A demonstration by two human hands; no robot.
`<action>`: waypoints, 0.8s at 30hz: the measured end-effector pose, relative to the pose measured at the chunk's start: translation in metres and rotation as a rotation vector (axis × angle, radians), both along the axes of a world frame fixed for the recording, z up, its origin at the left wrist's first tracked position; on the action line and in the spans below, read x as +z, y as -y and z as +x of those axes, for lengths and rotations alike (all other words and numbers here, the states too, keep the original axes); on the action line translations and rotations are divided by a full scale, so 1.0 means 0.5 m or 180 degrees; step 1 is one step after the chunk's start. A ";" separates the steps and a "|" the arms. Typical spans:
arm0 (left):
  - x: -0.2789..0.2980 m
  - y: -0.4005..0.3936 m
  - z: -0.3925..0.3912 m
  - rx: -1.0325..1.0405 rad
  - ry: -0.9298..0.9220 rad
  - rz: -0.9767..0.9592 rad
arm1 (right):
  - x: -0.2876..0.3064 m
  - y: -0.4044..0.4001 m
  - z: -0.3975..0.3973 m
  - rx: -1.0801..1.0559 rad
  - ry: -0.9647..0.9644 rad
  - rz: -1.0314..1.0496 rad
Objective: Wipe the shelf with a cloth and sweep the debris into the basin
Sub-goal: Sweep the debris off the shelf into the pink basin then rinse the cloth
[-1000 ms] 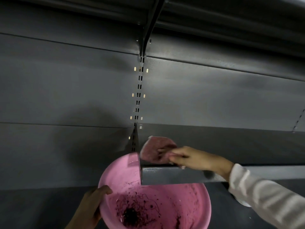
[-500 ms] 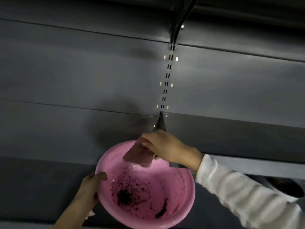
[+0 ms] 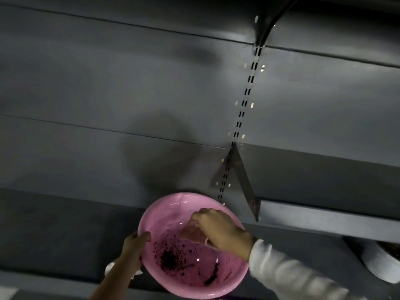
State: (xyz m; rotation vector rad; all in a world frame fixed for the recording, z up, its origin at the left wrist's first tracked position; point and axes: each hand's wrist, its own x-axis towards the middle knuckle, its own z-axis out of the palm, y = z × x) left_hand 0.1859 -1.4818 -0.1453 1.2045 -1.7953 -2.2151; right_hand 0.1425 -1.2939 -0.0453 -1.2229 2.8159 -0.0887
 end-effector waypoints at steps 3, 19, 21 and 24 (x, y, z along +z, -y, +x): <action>-0.017 0.013 -0.013 -0.0012 0.0046 -0.0054 | -0.064 -0.005 -0.044 -0.0463 0.0425 -0.0289; -0.099 0.058 -0.072 -0.0196 0.0204 -0.0015 | -0.200 -0.011 -0.172 -0.1738 0.1153 -0.0977; -0.103 0.061 -0.073 -0.0154 0.0211 -0.0008 | -0.210 -0.003 -0.169 -0.1781 0.0904 -0.0916; -0.107 0.065 -0.073 -0.0116 0.0211 0.0057 | -0.221 0.016 -0.153 -0.1775 0.0497 -0.0721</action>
